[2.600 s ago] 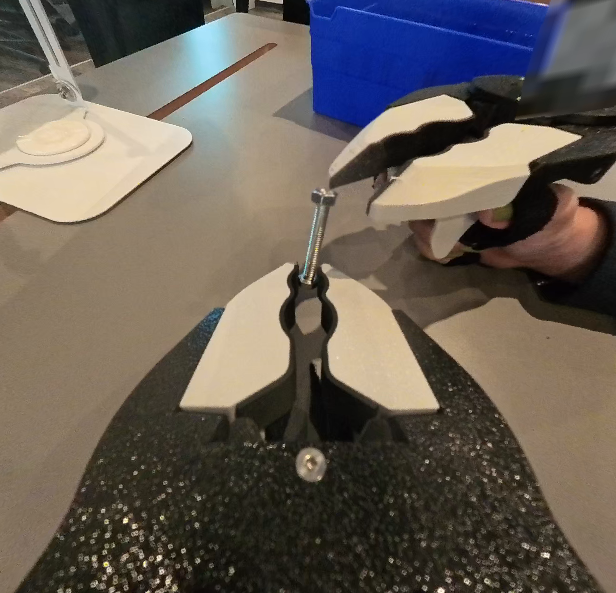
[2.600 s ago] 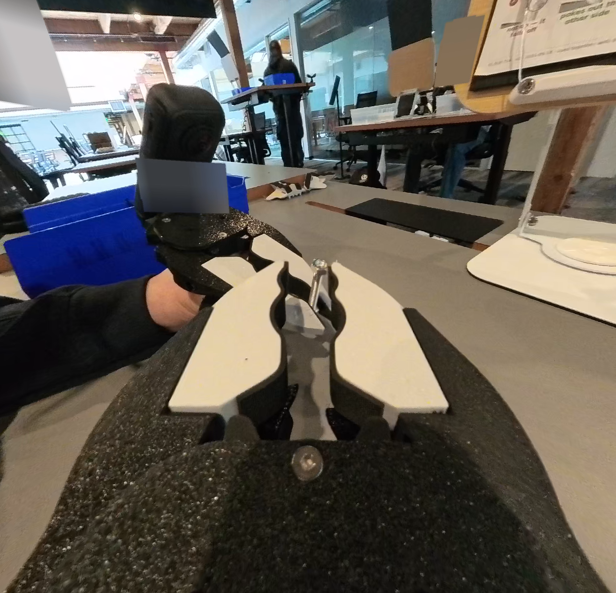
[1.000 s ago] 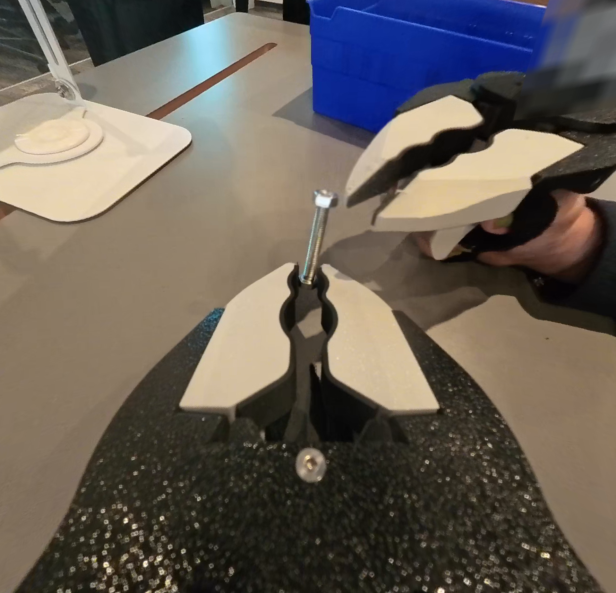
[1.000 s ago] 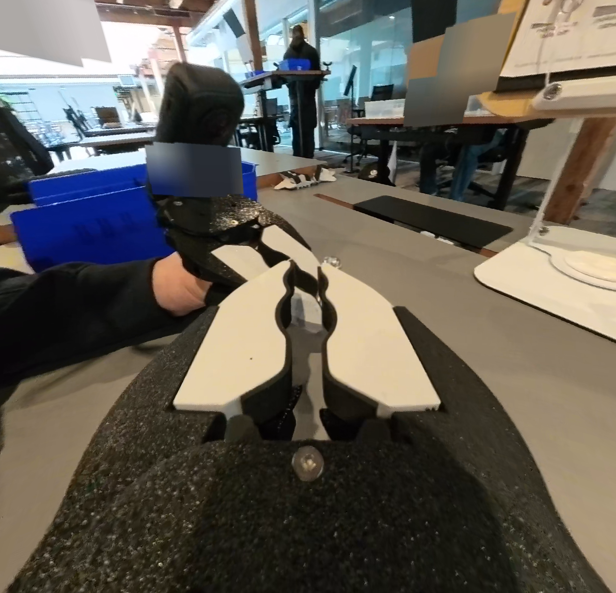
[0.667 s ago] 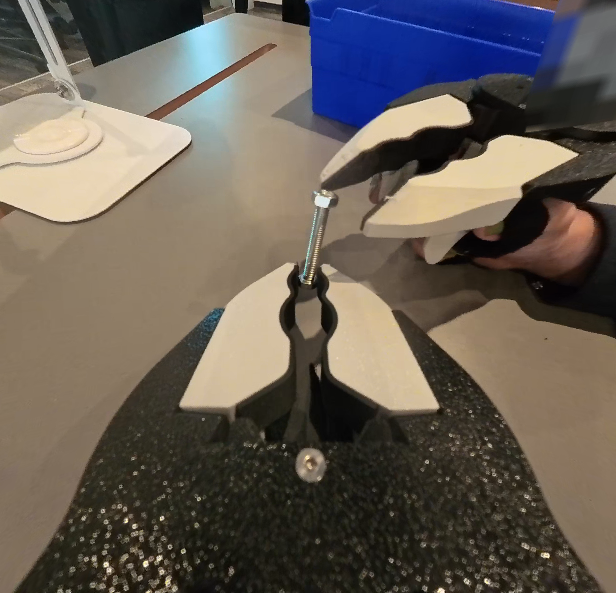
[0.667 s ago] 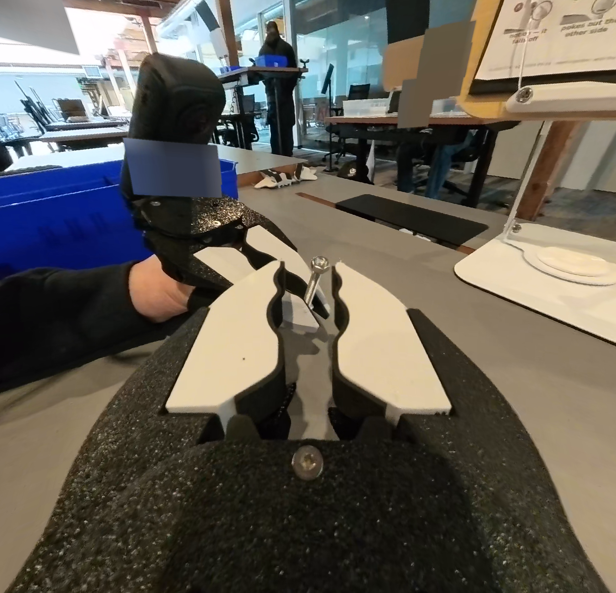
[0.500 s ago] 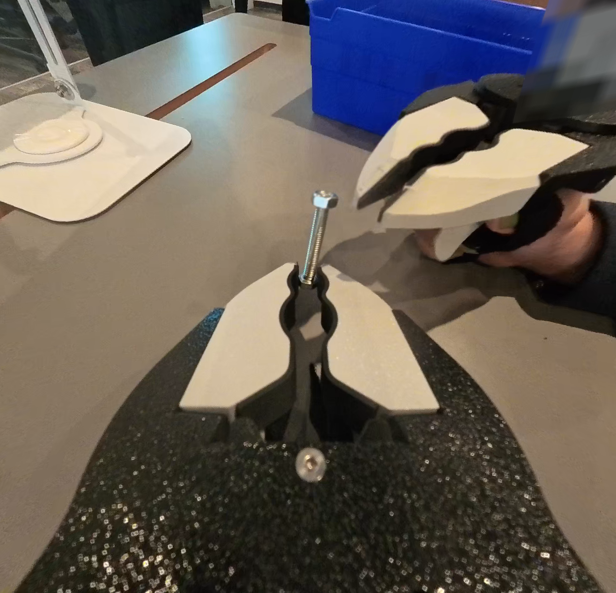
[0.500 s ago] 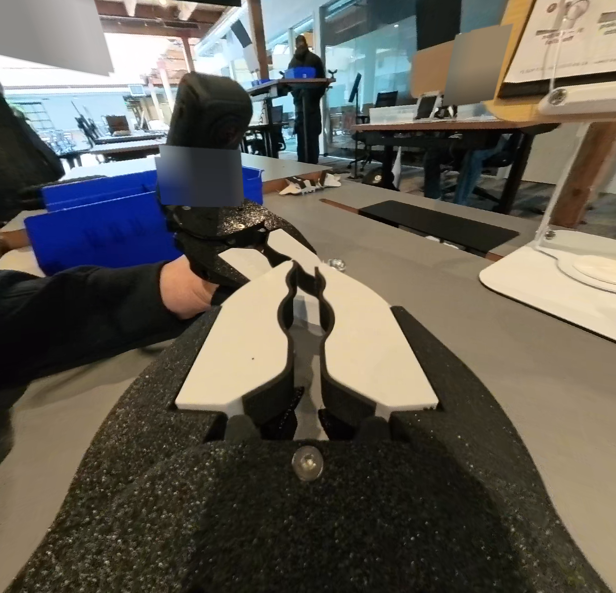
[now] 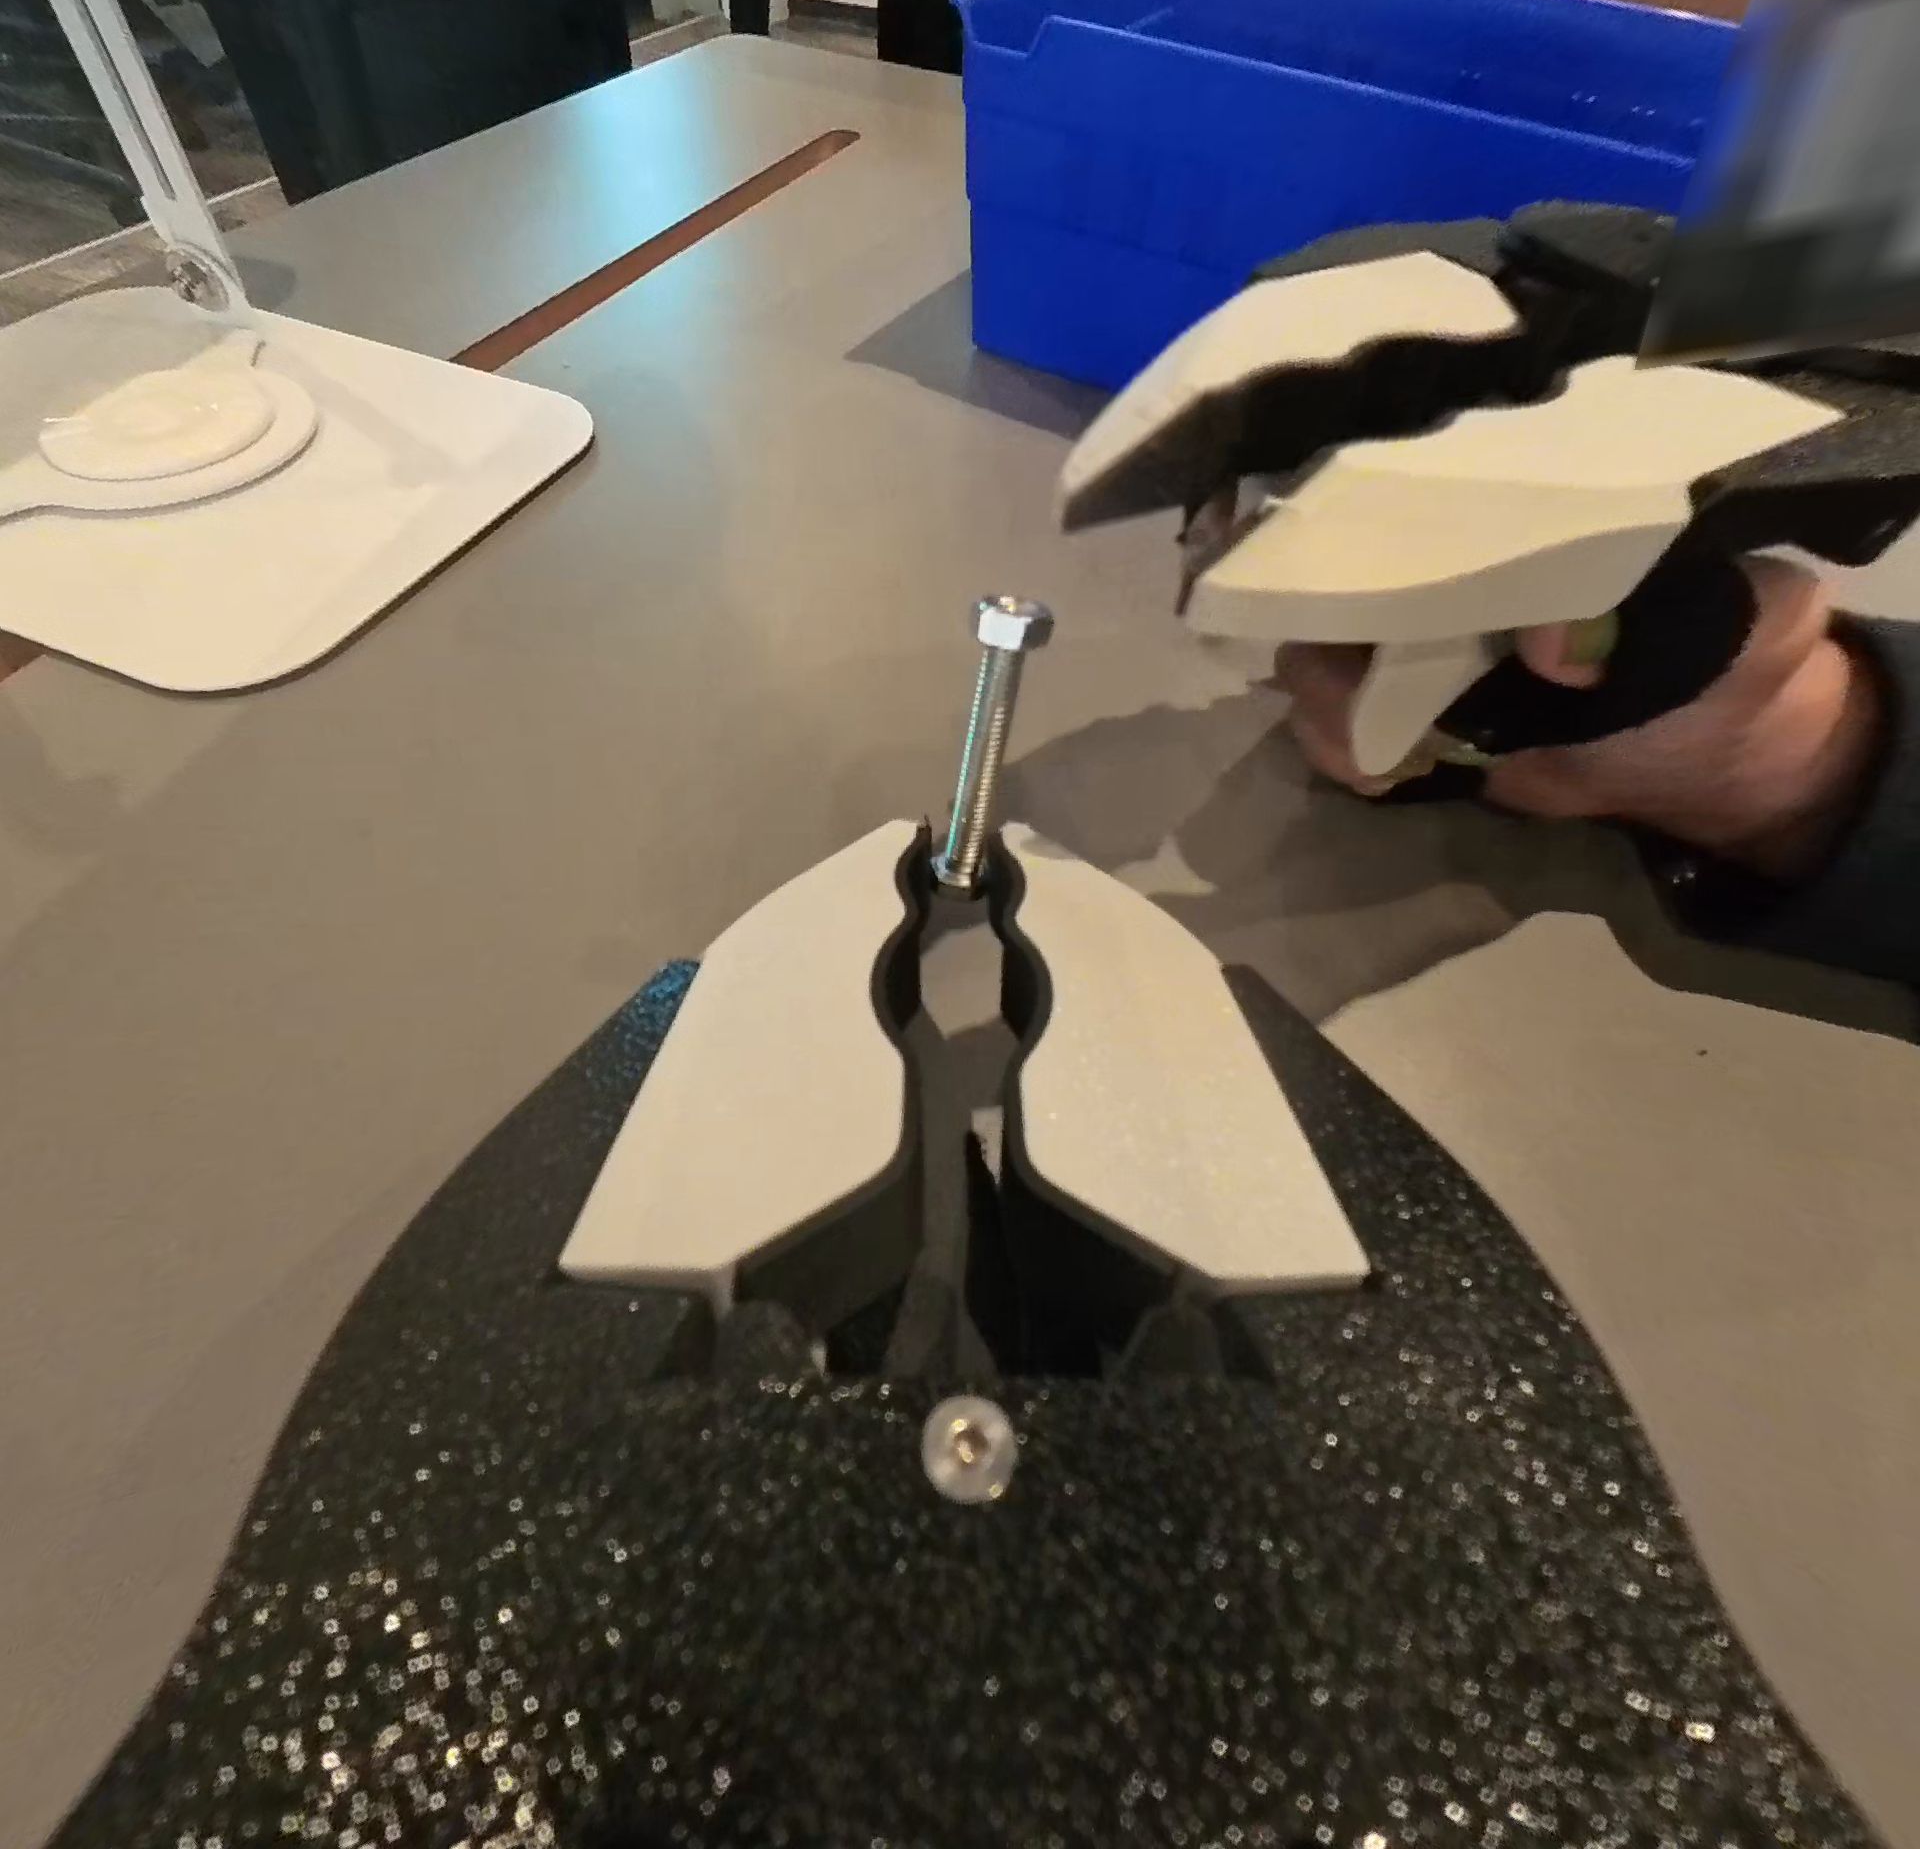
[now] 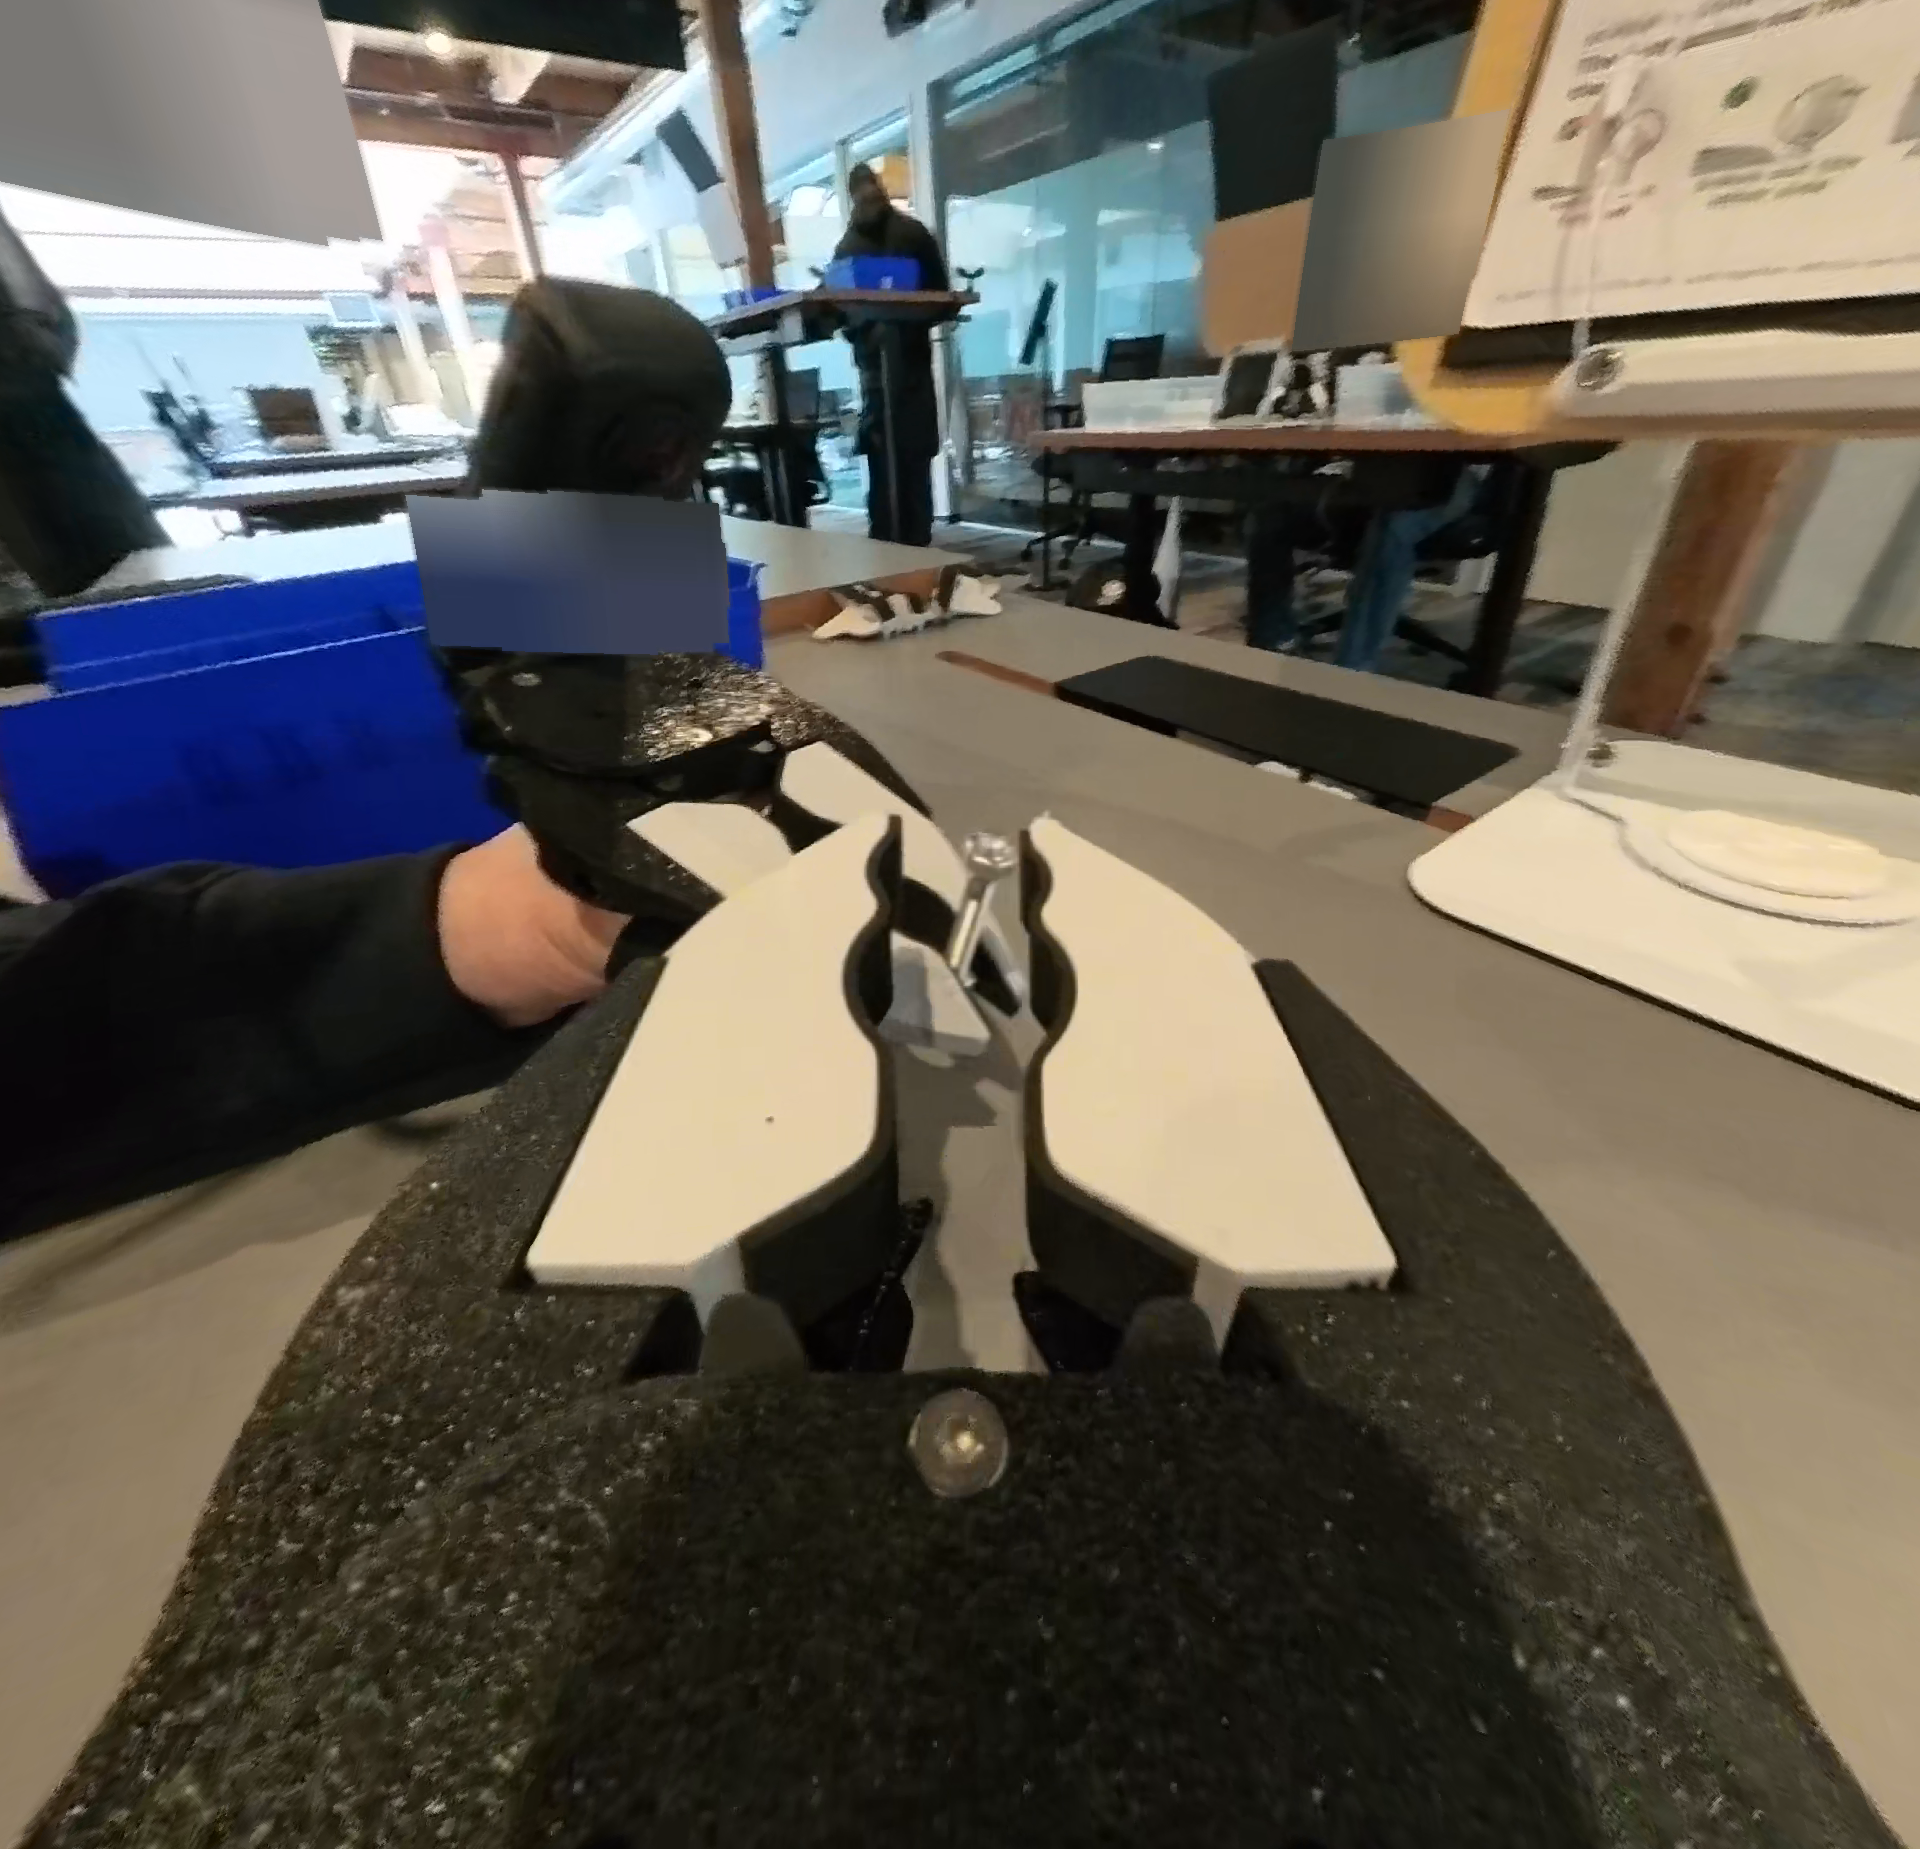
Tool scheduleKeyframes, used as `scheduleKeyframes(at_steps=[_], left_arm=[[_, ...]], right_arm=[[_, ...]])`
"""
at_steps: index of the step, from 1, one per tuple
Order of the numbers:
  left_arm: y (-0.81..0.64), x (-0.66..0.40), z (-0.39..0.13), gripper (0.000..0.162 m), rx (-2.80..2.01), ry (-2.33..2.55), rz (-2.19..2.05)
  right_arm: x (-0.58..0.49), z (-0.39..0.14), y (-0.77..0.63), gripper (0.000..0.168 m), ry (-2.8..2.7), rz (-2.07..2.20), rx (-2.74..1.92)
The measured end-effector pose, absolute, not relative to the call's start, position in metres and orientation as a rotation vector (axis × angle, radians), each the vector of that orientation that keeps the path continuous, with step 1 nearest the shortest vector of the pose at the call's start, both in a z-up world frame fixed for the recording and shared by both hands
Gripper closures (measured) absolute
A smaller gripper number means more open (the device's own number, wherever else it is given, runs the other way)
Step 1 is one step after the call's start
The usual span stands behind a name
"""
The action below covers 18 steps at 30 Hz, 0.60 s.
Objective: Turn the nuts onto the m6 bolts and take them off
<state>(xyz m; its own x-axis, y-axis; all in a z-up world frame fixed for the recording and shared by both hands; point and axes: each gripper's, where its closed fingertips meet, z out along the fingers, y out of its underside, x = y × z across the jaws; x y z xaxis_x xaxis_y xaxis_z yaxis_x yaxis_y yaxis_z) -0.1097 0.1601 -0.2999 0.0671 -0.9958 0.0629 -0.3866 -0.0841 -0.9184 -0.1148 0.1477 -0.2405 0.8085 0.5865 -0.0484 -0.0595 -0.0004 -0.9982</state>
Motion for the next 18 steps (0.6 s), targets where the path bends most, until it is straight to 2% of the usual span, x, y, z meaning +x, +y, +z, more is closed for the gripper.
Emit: scheduleKeyframes(at_steps=[4,7,9,13,18], left_arm=[[0.16,-0.11,-0.3,0.152,-1.582,1.417,-1.008],[0.16,-0.11,-0.3,0.152,-1.582,1.415,-1.009],[0.16,-0.11,-0.3,0.152,-1.582,1.416,-1.01],[0.16,-0.11,-0.3,0.152,-1.582,1.418,-1.008],[0.16,-0.11,-0.3,0.152,-1.583,1.419,-1.006]], right_arm=[[-0.117,-0.25,0.154,0.142,-0.455,0.52,-1.56],[-0.125,-0.251,0.146,0.157,-0.518,0.569,-1.554],[-0.125,-0.249,0.143,0.159,-0.521,0.576,-1.539],[-0.115,-0.249,0.151,0.15,-0.452,0.527,-1.551],[-0.118,-0.252,0.153,0.149,-0.461,0.501,-1.57]])
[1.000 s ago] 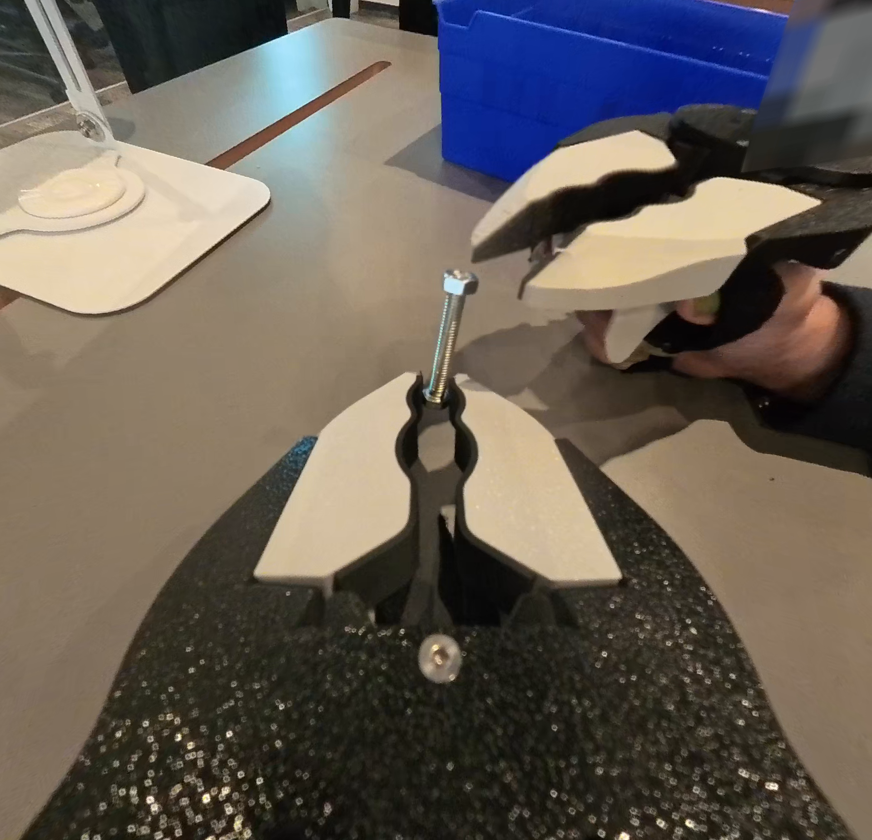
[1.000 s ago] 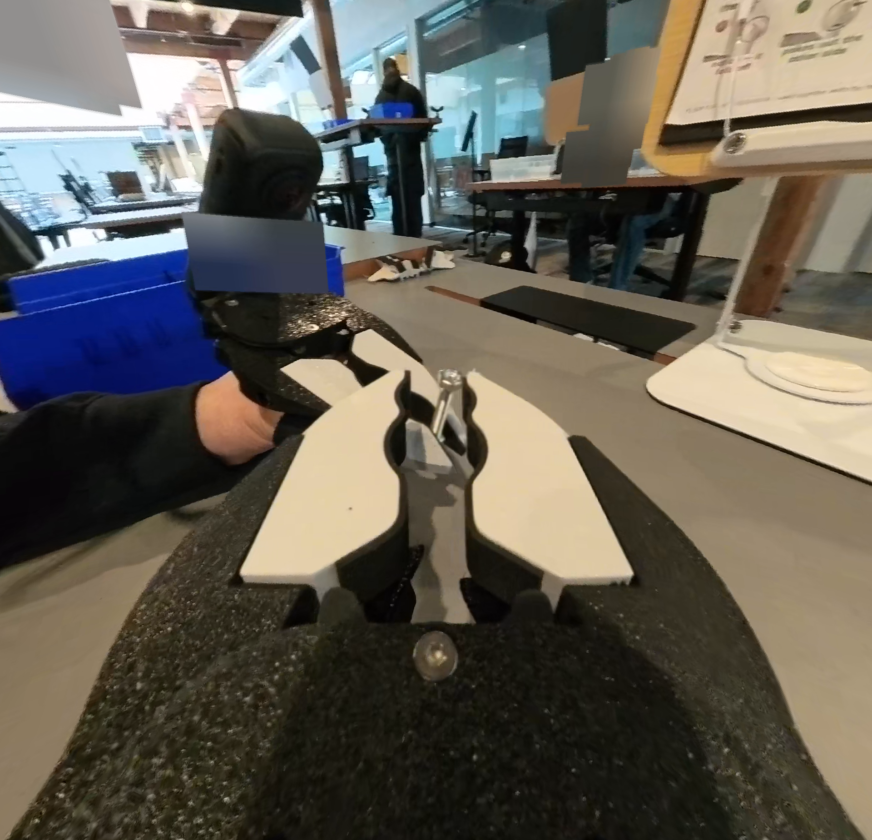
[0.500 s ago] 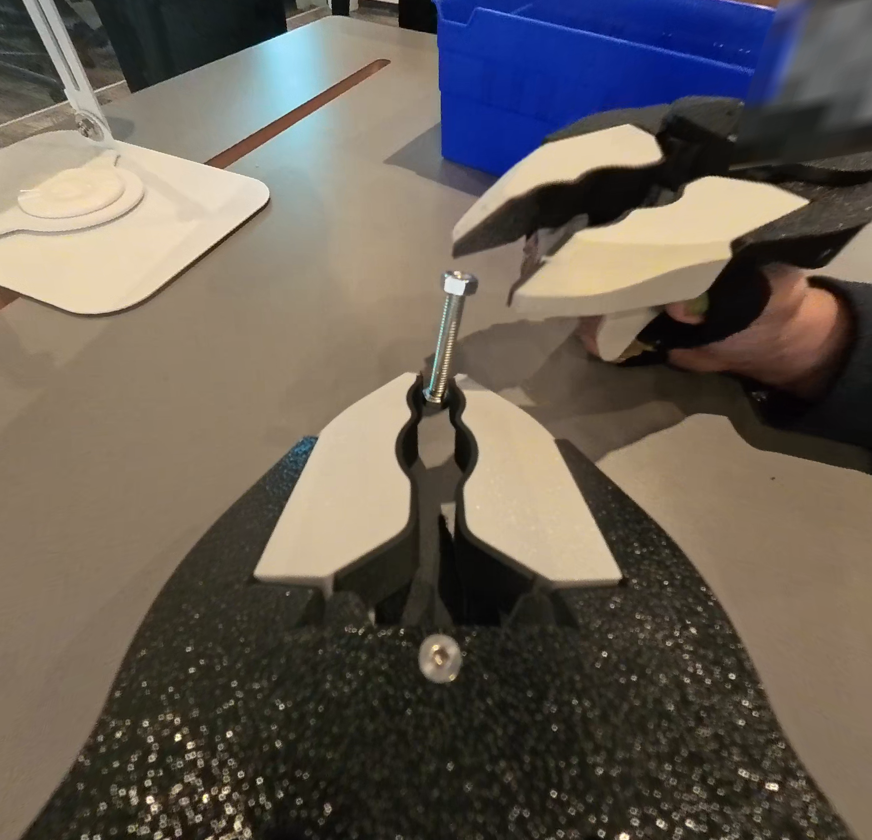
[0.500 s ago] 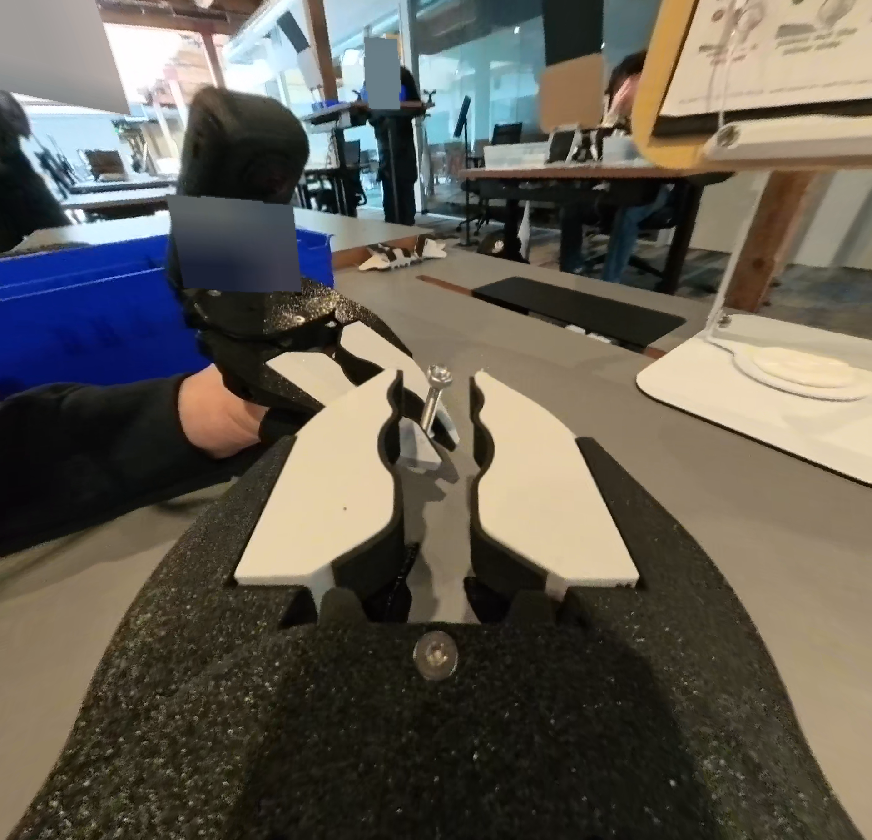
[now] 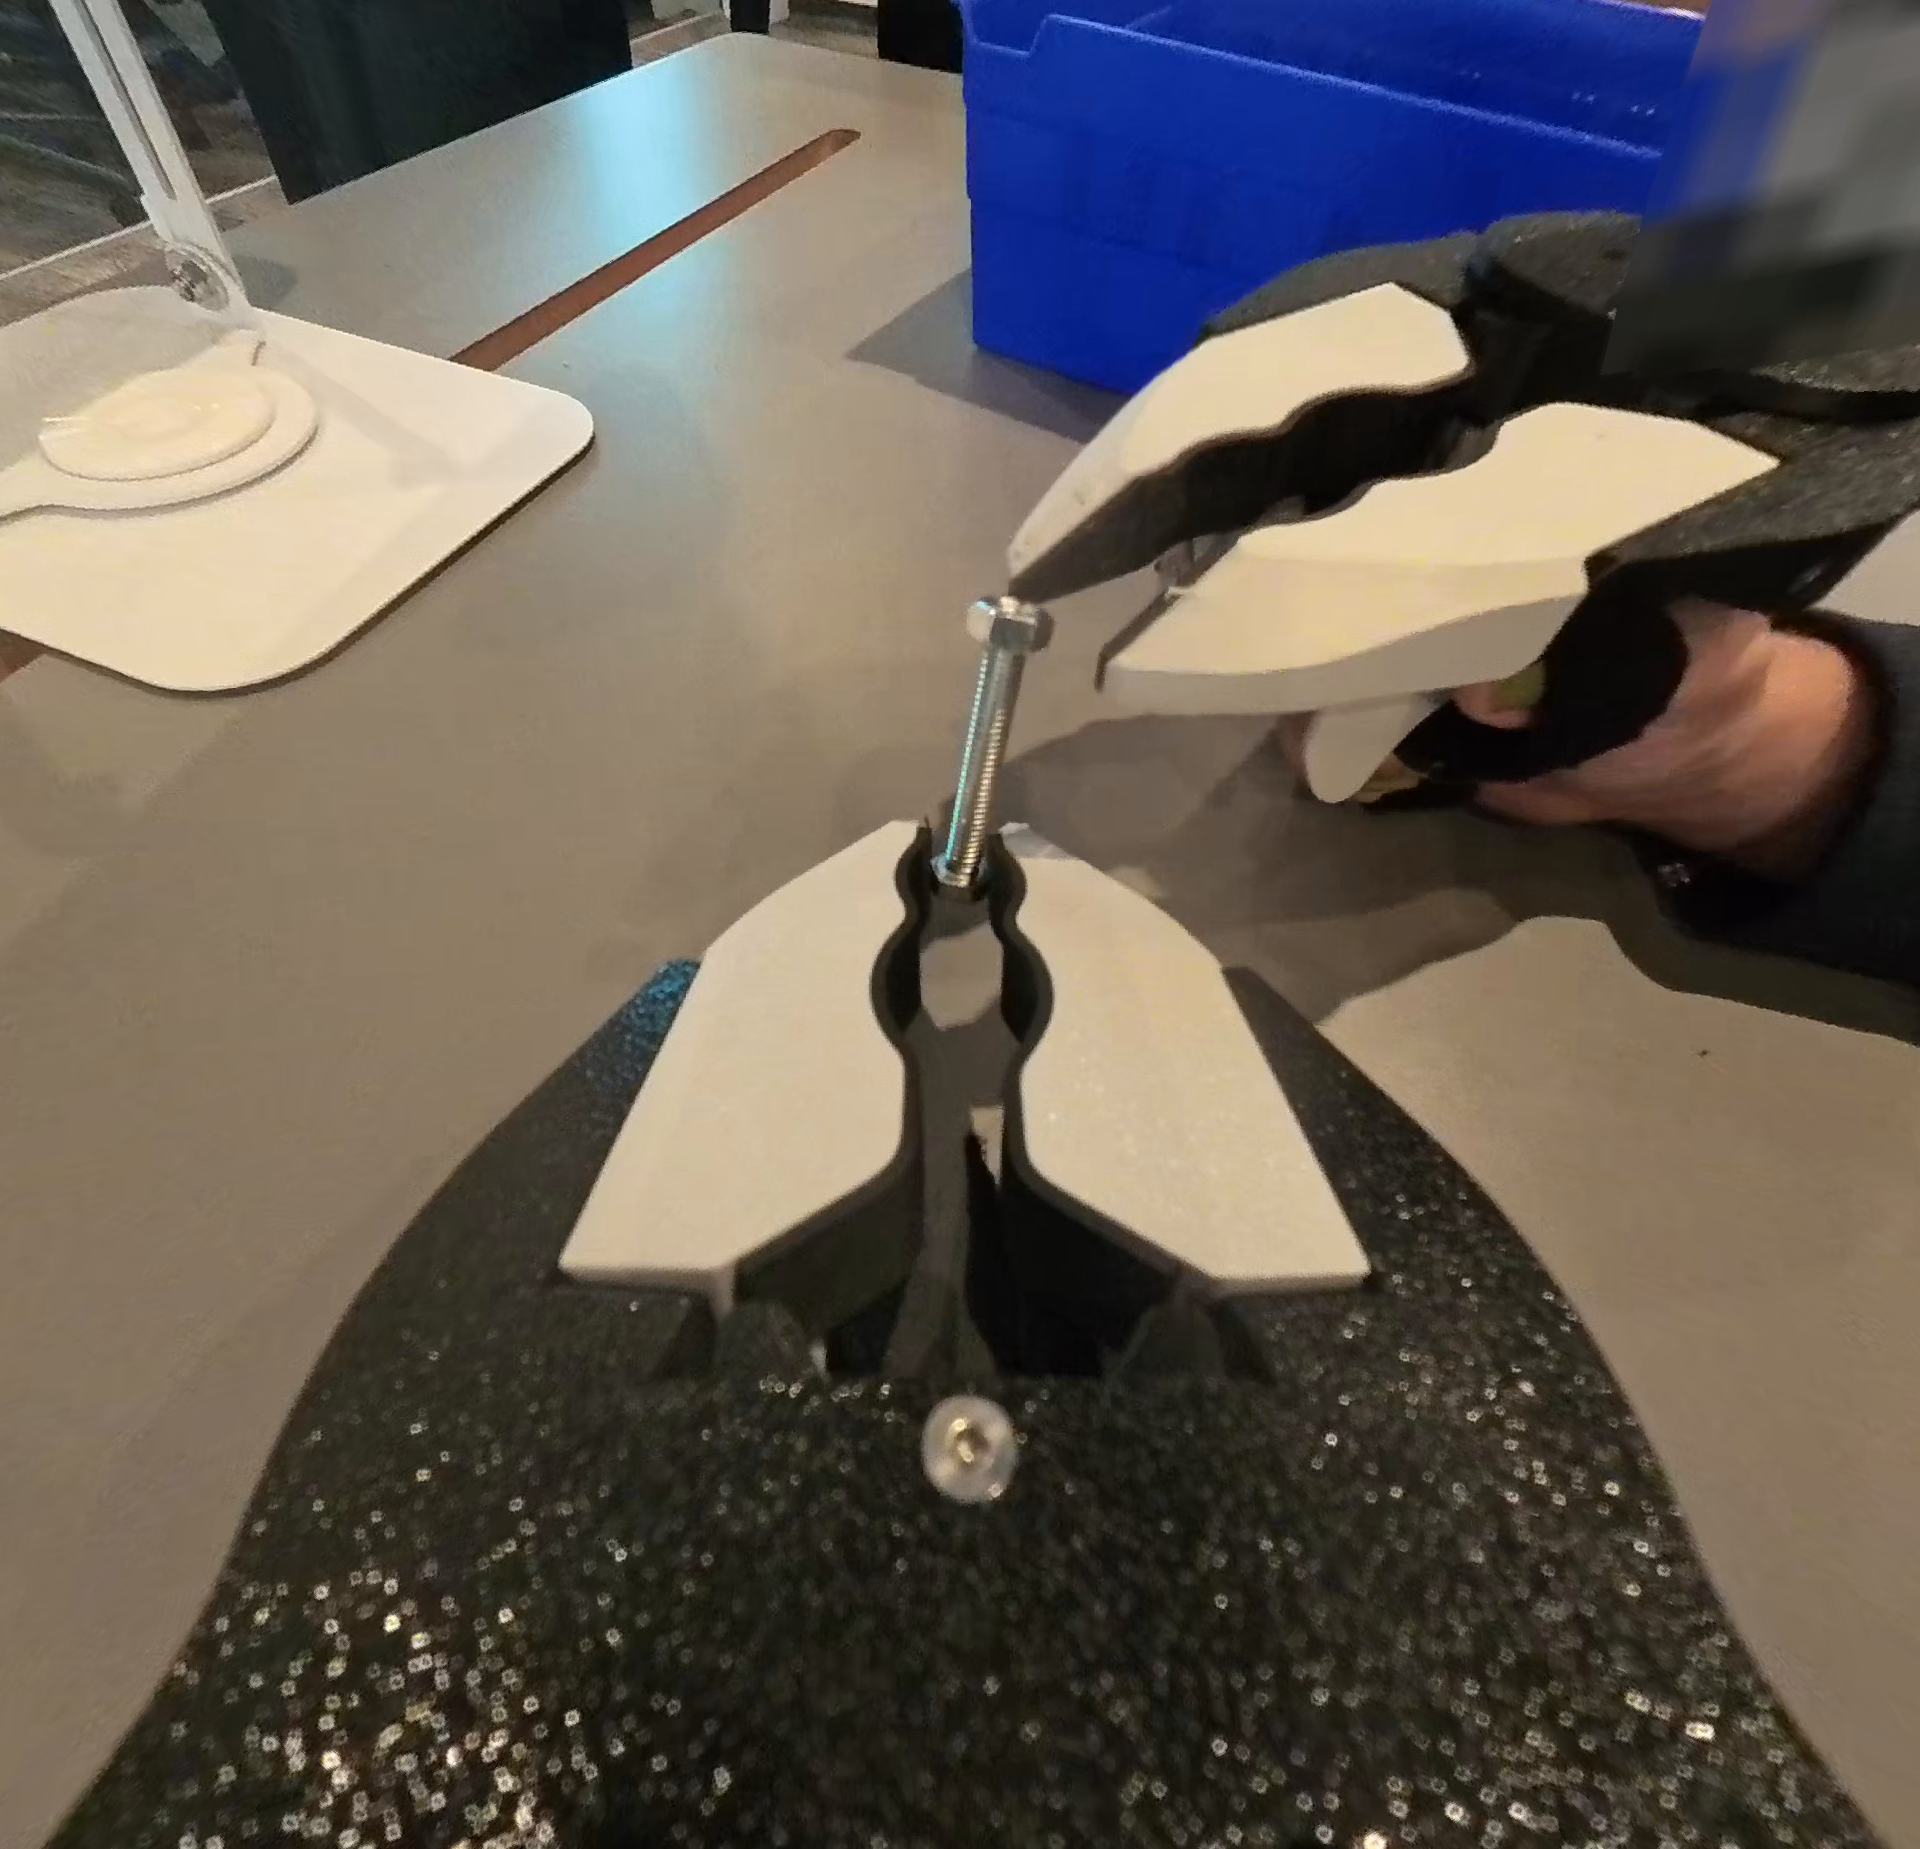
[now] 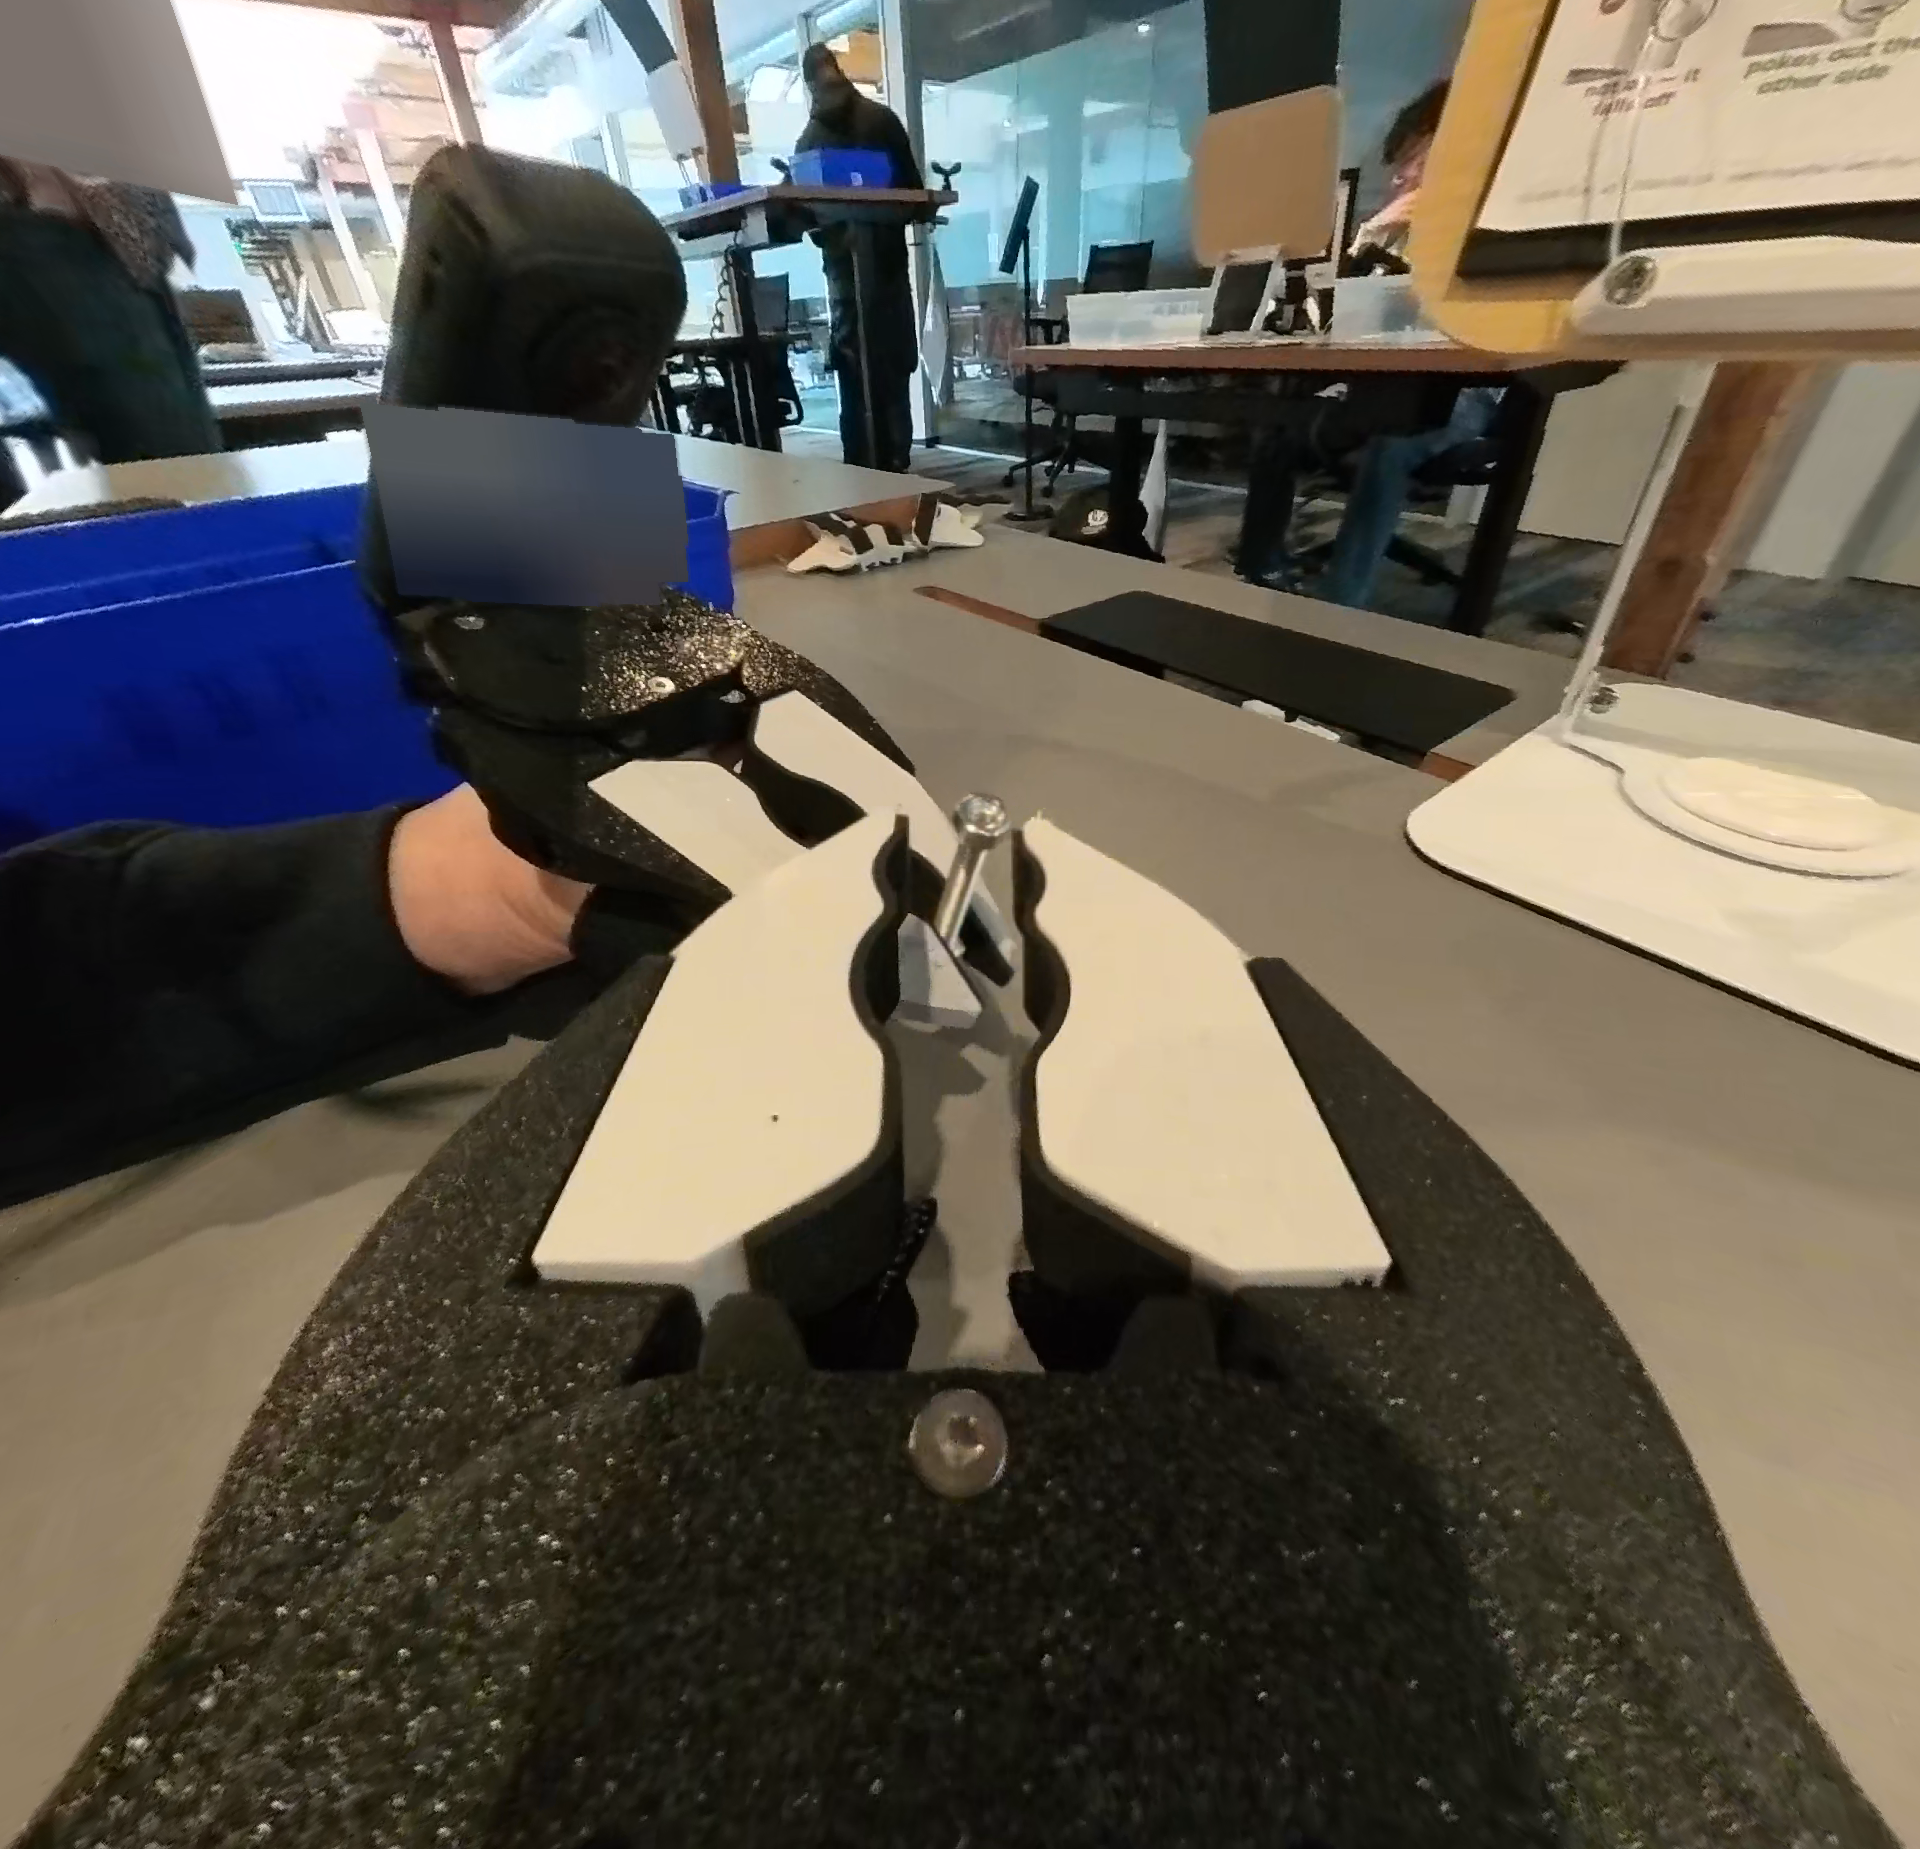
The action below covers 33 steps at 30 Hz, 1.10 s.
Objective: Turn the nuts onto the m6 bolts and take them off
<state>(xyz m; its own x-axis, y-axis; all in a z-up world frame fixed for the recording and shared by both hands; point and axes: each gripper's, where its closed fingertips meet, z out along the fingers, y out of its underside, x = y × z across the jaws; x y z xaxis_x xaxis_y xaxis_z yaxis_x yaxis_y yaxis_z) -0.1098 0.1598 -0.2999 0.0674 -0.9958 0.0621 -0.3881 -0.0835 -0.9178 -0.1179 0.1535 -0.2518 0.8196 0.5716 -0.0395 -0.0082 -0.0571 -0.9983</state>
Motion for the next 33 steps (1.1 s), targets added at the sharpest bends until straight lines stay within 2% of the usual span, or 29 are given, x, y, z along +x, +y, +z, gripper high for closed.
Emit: scheduleKeyframes(at_steps=[3,12,14,16,24,28,33], left_arm=[[0.16,-0.11,-0.3,0.152,-1.582,1.421,-1.004],[0.159,-0.11,-0.3,0.152,-1.582,1.421,-1.006],[0.159,-0.11,-0.3,0.152,-1.583,1.42,-1.007],[0.159,-0.11,-0.3,0.152,-1.583,1.42,-1.007],[0.159,-0.11,-0.3,0.152,-1.583,1.421,-1.009],[0.159,-0.11,-0.3,0.152,-1.583,1.421,-1.01],[0.159,-0.111,-0.3,0.152,-1.583,1.42,-1.013]], right_arm=[[-0.124,-0.251,0.146,0.16,-0.503,0.572,-1.556],[-0.116,-0.252,0.154,0.151,-0.444,0.517,-1.574],[-0.118,-0.252,0.152,0.152,-0.46,0.526,-1.57],[-0.124,-0.251,0.145,0.161,-0.507,0.577,-1.554],[-0.114,-0.251,0.155,0.146,-0.431,0.517,-1.574],[-0.124,-0.25,0.145,0.162,-0.51,0.597,-1.551],[-0.115,-0.25,0.152,0.151,-0.438,0.559,-1.559]])
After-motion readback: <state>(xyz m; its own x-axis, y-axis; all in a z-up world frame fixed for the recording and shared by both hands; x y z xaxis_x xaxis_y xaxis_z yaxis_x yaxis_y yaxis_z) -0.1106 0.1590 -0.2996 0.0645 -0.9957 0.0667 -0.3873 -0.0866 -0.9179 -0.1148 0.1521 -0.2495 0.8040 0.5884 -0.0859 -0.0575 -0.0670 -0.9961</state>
